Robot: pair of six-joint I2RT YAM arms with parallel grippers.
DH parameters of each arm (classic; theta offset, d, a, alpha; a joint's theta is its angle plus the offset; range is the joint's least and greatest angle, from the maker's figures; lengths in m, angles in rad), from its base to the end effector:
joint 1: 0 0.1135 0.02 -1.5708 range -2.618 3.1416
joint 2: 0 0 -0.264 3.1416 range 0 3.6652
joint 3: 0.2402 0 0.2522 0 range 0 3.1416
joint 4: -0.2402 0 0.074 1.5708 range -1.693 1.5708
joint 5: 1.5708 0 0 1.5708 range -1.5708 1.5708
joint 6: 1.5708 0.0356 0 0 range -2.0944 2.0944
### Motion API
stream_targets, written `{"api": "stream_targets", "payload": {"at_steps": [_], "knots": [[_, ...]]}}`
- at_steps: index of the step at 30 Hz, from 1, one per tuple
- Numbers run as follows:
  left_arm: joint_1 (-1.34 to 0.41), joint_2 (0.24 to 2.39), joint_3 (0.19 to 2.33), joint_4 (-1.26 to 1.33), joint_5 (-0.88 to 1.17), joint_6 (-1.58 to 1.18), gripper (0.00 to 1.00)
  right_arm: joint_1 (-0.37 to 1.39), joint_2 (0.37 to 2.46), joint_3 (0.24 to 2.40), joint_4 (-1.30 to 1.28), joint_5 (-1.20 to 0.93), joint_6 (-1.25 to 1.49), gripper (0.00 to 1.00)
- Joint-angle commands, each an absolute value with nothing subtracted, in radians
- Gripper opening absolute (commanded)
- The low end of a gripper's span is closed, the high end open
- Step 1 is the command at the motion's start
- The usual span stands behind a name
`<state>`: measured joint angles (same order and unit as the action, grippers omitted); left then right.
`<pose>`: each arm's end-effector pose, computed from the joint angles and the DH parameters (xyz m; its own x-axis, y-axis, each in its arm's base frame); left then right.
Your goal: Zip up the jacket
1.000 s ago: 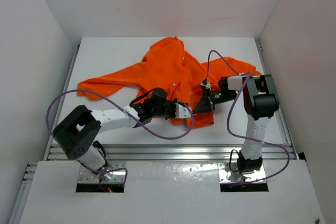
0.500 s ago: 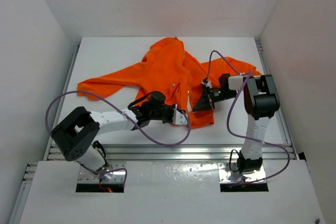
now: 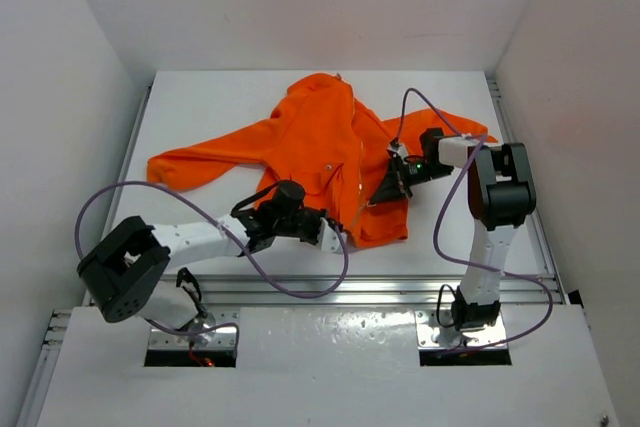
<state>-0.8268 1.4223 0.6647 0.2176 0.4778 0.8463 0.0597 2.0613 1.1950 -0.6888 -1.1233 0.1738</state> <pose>0.1848 -0.2250 0.1956 0.4585 0.4837 -0.7455 0.8708 -0.0770 0.4856 0.3476 0.0529 0.1092 -0.9900 0.0158 0.1404 0.1333 0.4349 0.8906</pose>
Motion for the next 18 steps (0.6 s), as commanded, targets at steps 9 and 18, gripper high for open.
{"api": "stream_targets", "payload": {"at_steps": [9, 18], "knots": [[-0.784, 1.166, 0.568, -0.029, 0.575, 0.992, 0.00, 0.012, 2.065, 1.431, -0.722, -1.028, 0.134, 0.00], [-0.761, 0.982, 0.508, -0.153, 0.552, 0.991, 0.00, 0.012, 2.084, 1.555, -0.696, -0.951, 0.164, 0.00]]}}
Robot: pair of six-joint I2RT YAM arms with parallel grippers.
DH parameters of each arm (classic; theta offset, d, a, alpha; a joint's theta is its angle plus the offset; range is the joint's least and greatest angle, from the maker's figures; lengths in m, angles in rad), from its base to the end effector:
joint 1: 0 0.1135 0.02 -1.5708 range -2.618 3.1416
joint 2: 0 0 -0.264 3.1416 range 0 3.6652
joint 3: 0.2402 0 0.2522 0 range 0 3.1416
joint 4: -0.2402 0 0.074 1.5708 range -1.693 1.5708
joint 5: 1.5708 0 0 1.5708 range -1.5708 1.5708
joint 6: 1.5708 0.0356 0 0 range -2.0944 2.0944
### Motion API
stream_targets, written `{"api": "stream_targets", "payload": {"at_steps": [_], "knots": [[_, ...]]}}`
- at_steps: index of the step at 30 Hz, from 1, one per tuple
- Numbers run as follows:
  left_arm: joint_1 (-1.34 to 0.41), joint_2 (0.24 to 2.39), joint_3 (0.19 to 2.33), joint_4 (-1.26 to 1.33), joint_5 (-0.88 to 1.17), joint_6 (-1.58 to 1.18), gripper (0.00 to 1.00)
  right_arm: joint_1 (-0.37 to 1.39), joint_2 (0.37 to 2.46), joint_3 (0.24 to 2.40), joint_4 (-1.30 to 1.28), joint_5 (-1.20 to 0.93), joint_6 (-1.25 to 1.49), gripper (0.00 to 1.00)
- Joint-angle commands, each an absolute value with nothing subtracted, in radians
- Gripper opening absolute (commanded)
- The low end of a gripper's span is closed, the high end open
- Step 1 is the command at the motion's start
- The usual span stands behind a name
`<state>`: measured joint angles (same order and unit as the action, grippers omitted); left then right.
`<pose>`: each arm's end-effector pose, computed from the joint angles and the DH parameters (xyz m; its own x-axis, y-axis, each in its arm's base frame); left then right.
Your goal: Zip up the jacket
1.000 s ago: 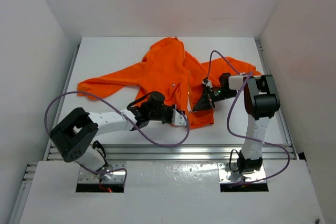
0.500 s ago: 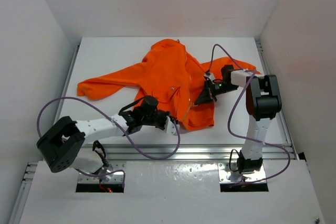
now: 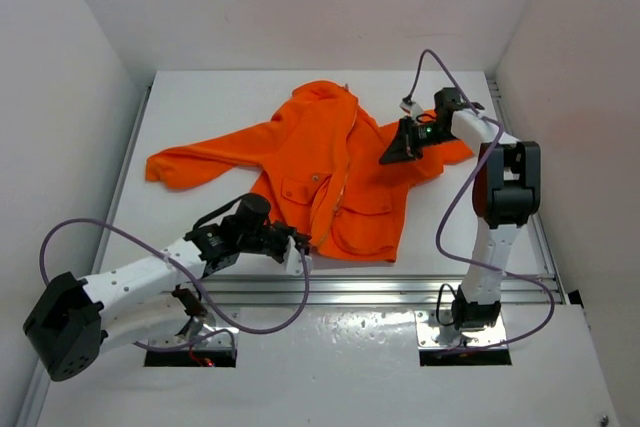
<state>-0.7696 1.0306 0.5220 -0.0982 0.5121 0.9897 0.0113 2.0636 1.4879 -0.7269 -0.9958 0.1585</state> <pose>0.1413 -0.1612 0.2131 0.5239 0.5070 -0.6845 0.8340 -0.1418 0.5333 0.4074 0.0345 0.1730 -0.9882 0.0747 -0.1339 -0.0735 0.5362 0.8409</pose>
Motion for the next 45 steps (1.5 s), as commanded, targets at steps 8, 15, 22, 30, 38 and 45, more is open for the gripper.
{"api": "stream_targets", "payload": {"at_steps": [8, 15, 22, 30, 38, 45], "knots": [[-0.761, 0.960, 0.499, -0.164, 0.494, 0.956, 0.00, 0.124, 2.138, 1.709, -1.029, -1.205, -0.188, 0.28], [-0.752, 0.989, 0.499, -0.121, 0.494, 0.925, 0.00, 0.204, 1.904, 1.186, -0.691, -1.232, -0.122, 0.38], [-0.742, 0.999, 0.508, -0.112, 0.503, 0.904, 0.00, 0.233, 1.826, 0.954, -0.367, -1.146, 0.084, 0.52], [-0.742, 1.017, 0.517, -0.092, 0.503, 0.861, 0.00, 0.275, 1.868, 0.715, 0.578, -1.042, 0.585, 0.60], [-0.733, 1.017, 0.526, -0.092, 0.503, 0.830, 0.00, 0.299, 1.985, 0.762, 0.828, -1.071, 0.625, 0.55], [-0.733, 1.035, 0.535, -0.072, 0.503, 0.830, 0.00, 0.302, 2.016, 0.767, 1.001, -1.190, 0.597, 0.54]]}}
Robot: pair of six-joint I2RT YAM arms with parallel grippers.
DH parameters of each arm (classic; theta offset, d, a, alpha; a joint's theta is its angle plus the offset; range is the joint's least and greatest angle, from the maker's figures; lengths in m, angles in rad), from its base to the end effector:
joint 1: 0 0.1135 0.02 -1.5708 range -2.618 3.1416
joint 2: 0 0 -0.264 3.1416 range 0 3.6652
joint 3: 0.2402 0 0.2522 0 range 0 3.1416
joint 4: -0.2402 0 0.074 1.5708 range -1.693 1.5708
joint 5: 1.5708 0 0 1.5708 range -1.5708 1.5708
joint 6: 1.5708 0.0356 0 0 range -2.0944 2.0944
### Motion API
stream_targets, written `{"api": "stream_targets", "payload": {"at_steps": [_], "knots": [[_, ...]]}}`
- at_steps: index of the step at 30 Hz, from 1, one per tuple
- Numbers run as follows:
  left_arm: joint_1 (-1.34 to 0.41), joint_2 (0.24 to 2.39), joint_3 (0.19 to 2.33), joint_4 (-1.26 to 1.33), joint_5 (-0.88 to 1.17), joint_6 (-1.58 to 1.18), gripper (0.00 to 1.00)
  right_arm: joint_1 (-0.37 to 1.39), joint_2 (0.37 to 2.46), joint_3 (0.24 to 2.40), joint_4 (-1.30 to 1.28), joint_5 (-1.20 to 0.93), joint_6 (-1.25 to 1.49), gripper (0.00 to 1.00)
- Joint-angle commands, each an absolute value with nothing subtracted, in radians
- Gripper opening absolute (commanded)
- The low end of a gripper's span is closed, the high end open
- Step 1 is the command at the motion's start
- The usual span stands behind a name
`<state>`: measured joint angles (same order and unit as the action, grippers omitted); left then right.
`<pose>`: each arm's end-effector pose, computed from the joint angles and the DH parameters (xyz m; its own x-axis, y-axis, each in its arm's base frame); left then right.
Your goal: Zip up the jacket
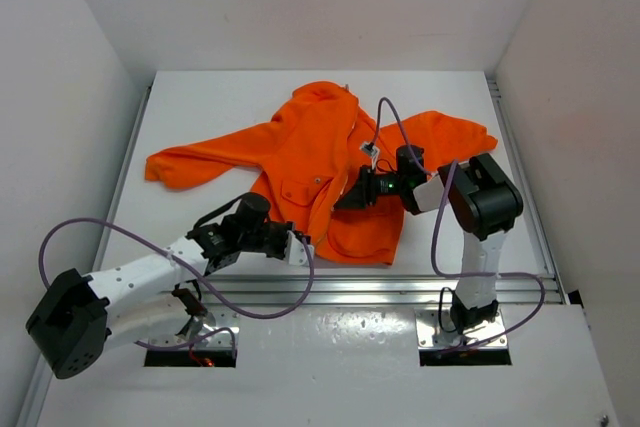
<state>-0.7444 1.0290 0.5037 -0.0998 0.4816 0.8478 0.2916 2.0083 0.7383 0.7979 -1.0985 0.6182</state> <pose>0.1444 -0.1554 0.2070 0.3726 0.5603 -0.7398 0.9028 -0.0344 0.4287 0.3185 0.1287 0.0954 -0.8710 0.0139 -0.4911 -0.4732 0.2451 0.8462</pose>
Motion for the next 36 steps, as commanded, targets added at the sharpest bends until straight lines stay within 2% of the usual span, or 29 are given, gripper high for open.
{"api": "stream_targets", "payload": {"at_steps": [1, 5, 9, 17, 20, 21, 22, 23, 24, 27, 31, 33, 36], "knots": [[-0.733, 1.046, 0.535, -0.072, 0.503, 0.830, 0.00, 0.302, 2.016, 0.767, 1.021, -1.203, 0.597, 0.54], [-0.733, 1.057, 0.535, -0.061, 0.512, 0.830, 0.00, 0.285, 2.032, 0.765, 1.167, -1.262, 0.667, 0.54], [-0.724, 1.068, 0.545, -0.051, 0.512, 0.830, 0.00, 0.301, 2.106, 0.765, 1.443, -1.319, 0.894, 0.57], [-0.724, 1.049, 0.535, -0.042, 0.512, 0.821, 0.00, 0.281, 2.066, 0.721, 1.434, -1.362, 0.864, 0.58], [-0.715, 1.049, 0.535, -0.041, 0.512, 0.821, 0.00, 0.270, 2.017, 0.712, 1.231, -1.350, 0.770, 0.58], [-0.715, 1.049, 0.535, -0.032, 0.512, 0.821, 0.00, 0.267, 1.969, 0.713, 0.867, -1.301, 0.577, 0.58], [-0.715, 1.049, 0.535, -0.032, 0.503, 0.810, 0.00, 0.267, 1.930, 0.730, 0.689, -1.208, 0.480, 0.57], [-0.715, 1.049, 0.535, -0.022, 0.503, 0.810, 0.00, 0.284, 1.848, 0.785, 0.321, -1.159, 0.148, 0.55], [-0.715, 1.049, 0.535, -0.021, 0.503, 0.810, 0.00, 0.291, 1.786, 0.819, 0.055, -1.052, 0.112, 0.55], [-0.715, 1.049, 0.535, 0.003, 0.491, 0.796, 0.00, 0.270, 1.752, 0.850, 0.038, -1.005, 0.280, 0.54], [-0.715, 1.049, 0.525, 0.026, 0.491, 0.796, 0.00, 0.221, 1.671, 0.756, 0.092, -1.053, 0.226, 0.51], [-0.715, 1.058, 0.525, 0.026, 0.500, 0.796, 0.00, 0.212, 1.658, 0.671, 0.246, -1.124, 0.247, 0.51], [-0.715, 1.048, 0.525, 0.026, 0.523, 0.796, 0.00, 0.189, 1.681, 0.589, 0.476, -1.190, 0.302, 0.56]]}}
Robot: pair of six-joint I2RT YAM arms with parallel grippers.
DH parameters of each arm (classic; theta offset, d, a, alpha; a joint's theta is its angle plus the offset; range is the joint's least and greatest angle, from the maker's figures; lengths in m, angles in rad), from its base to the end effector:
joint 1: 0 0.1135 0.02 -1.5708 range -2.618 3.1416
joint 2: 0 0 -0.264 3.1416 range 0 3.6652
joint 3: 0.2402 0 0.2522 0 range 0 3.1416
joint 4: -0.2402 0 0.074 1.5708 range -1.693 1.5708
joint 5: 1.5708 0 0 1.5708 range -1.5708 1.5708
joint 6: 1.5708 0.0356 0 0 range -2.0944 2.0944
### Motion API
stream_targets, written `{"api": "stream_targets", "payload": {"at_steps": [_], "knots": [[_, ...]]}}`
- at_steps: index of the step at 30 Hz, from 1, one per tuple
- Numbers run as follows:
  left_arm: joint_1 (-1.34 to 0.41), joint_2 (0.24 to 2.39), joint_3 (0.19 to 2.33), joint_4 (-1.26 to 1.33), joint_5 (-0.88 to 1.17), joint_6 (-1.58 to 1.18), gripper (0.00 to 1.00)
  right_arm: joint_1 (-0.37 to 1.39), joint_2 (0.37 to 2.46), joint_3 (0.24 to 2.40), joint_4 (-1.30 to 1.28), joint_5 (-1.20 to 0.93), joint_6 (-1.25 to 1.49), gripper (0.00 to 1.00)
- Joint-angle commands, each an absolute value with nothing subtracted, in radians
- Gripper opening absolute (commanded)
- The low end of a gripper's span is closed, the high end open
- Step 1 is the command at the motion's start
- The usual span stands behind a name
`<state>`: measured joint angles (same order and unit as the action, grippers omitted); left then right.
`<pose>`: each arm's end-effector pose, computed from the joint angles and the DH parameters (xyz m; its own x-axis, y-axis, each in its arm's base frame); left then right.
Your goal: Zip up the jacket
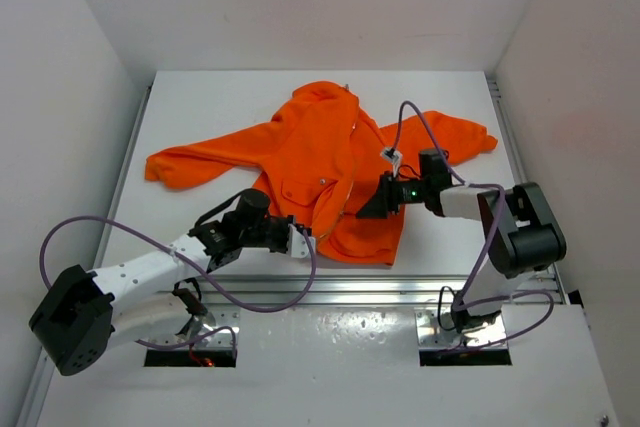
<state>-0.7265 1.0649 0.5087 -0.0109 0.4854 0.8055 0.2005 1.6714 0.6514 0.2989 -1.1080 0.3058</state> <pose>0.1540 -0.1591 0.2094 0.3577 0.5355 -0.7651 0.9004 0.0196 0.4347 0.2811 0.0896 0.1395 -0.8420 -0.0340 -0.5384 -0.5181 0.3292 0.7895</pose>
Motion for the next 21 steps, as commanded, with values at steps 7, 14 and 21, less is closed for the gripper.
{"api": "stream_targets", "payload": {"at_steps": [7, 14, 21], "knots": [[-0.715, 1.012, 0.525, 0.017, 0.532, 0.782, 0.00, 0.192, 1.704, 0.594, 0.528, -1.244, 0.187, 0.60], [-0.715, 1.012, 0.554, 0.008, 0.541, 0.764, 0.00, 0.242, 1.720, 0.627, 0.517, -1.184, 0.118, 0.63], [-0.715, 1.012, 0.572, 0.008, 0.541, 0.764, 0.00, 0.294, 1.759, 0.660, 0.499, -1.140, 0.060, 0.64]]}}
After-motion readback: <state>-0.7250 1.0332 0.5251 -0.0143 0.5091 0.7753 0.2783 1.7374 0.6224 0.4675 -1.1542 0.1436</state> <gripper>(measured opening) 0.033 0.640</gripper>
